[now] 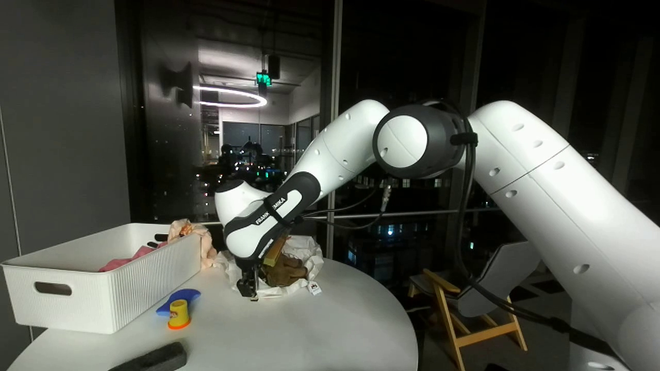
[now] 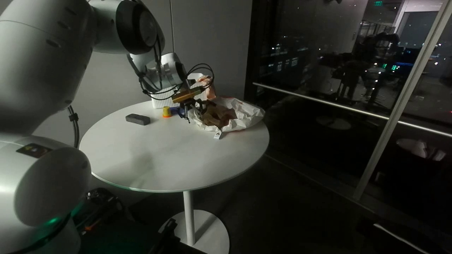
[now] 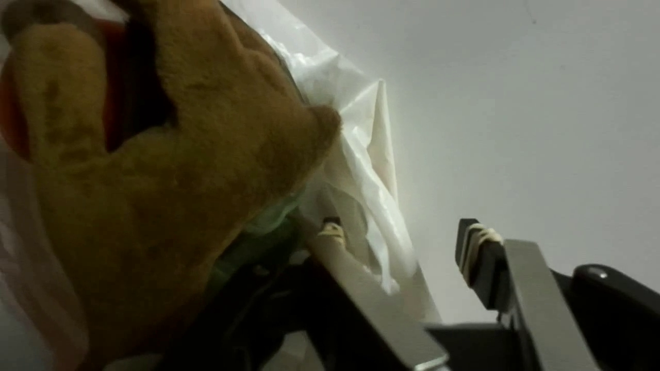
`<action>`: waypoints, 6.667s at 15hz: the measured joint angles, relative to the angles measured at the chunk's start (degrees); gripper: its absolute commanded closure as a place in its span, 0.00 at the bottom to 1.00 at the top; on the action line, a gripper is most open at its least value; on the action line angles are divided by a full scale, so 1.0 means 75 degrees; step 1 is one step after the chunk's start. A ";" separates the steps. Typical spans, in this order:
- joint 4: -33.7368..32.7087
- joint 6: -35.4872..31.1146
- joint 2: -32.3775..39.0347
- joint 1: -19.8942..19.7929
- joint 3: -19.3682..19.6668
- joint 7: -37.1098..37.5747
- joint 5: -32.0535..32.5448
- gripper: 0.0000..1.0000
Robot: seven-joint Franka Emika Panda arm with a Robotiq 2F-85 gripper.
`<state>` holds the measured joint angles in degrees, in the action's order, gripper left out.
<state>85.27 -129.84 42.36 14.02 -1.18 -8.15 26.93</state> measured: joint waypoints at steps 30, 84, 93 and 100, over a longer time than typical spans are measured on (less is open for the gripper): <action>0.0923 0.2835 -0.1728 -0.1485 -0.1776 -0.4772 -0.3270 0.92; -0.1059 -0.0068 0.0279 -0.0185 -0.1970 -0.7128 -0.2207 0.00; -0.3019 0.0052 0.1770 0.0091 -0.1641 -0.7606 -0.2131 0.25; -0.3938 0.0342 0.2405 0.0191 -0.1597 -0.7906 -0.2132 0.71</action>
<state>55.73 -127.27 60.40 15.45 -13.16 -67.45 10.95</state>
